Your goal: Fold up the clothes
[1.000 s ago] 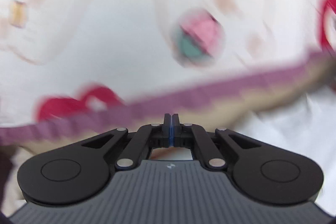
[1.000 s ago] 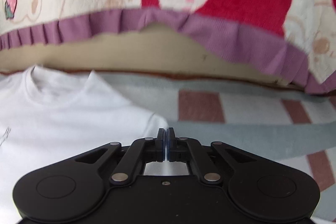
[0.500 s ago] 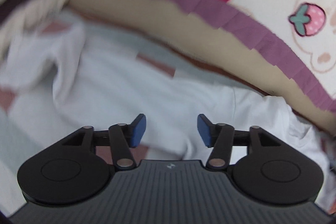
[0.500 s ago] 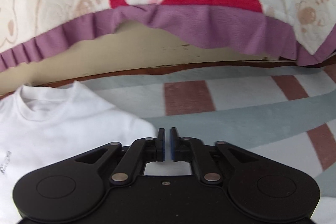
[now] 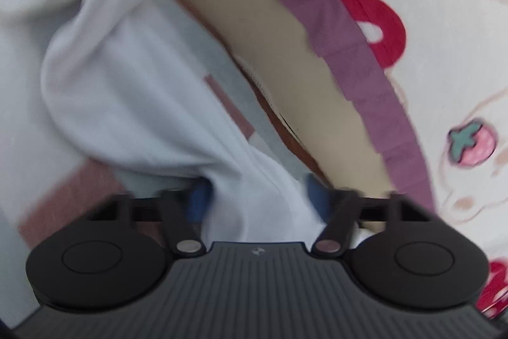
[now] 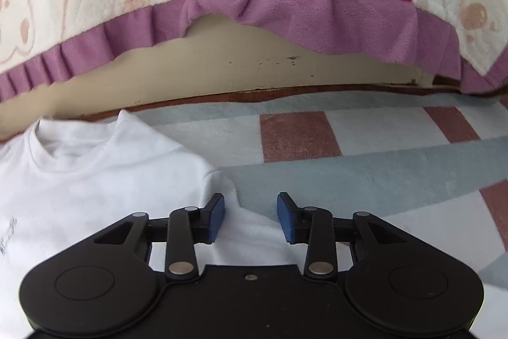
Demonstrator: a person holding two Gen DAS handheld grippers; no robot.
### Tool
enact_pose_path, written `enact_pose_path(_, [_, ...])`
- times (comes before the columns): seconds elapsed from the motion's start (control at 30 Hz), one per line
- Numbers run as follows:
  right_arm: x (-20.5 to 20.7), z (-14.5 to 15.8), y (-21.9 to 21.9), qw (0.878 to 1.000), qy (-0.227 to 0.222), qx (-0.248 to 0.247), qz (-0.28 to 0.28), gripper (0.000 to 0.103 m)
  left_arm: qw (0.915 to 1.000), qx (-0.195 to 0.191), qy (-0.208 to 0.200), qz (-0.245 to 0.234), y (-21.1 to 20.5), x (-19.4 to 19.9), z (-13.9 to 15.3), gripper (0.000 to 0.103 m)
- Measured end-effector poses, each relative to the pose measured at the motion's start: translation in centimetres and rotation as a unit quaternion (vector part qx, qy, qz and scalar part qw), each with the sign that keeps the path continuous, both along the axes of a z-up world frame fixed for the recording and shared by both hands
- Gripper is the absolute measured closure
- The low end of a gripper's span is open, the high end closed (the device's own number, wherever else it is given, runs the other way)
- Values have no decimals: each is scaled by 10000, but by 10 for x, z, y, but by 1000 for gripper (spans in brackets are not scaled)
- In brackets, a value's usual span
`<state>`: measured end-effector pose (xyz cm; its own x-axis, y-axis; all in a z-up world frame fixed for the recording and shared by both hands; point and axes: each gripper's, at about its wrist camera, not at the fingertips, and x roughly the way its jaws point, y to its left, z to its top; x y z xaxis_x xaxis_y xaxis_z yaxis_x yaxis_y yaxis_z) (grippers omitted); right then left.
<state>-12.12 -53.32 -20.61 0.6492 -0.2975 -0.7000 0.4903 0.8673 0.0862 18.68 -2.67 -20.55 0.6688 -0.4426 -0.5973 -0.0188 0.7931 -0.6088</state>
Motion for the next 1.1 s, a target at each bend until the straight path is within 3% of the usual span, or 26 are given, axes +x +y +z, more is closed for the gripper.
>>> enact_pose_path(0.1, [0, 1, 1, 9999, 67, -101, 74, 63, 9950, 179, -923, 338, 14, -19, 40, 98])
enact_pose_path(0.17, [0, 1, 1, 9999, 64, -103, 89, 63, 9859, 825, -1375, 489, 18, -35, 59, 98])
enact_pose_path(0.23, [0, 1, 1, 9999, 67, -109, 94, 63, 9842, 1260, -1120, 533, 26, -35, 55, 97])
enact_pose_path(0.3, [0, 1, 3, 9998, 91, -147, 116, 63, 9878, 1422, -177, 607, 39, -24, 34, 84])
enact_pose_path(0.4, [0, 1, 2, 9998, 101, -124, 121, 63, 9817, 1886, 38, 247, 32, -26, 30, 77])
enact_pose_path(0.43, [0, 2, 1, 9998, 116, -109, 122, 63, 9762, 2161, -115, 103, 25, -32, 36, 73])
enact_pose_path(0.5, [0, 2, 1, 9998, 132, -76, 113, 62, 9645, 2554, -597, -310, 5, -48, 52, 54])
enact_pose_path(0.63, [1, 4, 2, 9999, 108, 0, 79, 58, 9533, 2393, -1325, -1283, -31, -63, 81, 49])
enact_pose_path(0.67, [-3, 7, 0, 9990, -178, 365, 202, 56, 9502, 2298, -1435, -1542, -42, -61, 86, 44])
enact_pose_path(0.7, [-6, 9, -3, 9954, -488, 759, 336, 55, 9452, 2238, -1440, -1890, -55, -56, 86, 32])
enact_pose_path(0.77, [-12, 16, -12, 9639, -1374, 2150, 760, 56, 9305, 2237, -1393, -2544, -81, -45, 81, 25])
enact_pose_path(0.83, [-6, 29, -2, 9643, -1468, 1987, 951, 53, 9121, 2402, -1351, -3036, -108, -33, 75, 25])
enact_pose_path(0.9, [2, 34, 16, 9847, -1020, 959, 1040, 50, 9045, 2413, -1354, -3246, -129, -25, 71, 25])
enact_pose_path(0.97, [7, 26, 29, 9924, -525, 162, 1102, 49, 8936, 2269, -1445, -3593, -147, -21, 68, 25])
enact_pose_path(1.03, [12, 15, 29, 9950, -148, -179, 973, 49, 8799, 2230, -1571, -3891, -166, -23, 65, 24])
enact_pose_path(1.1, [13, 8, 20, 9976, -11, -159, 681, 47, 8697, 2357, -1560, -4046, -186, -27, 61, 23])
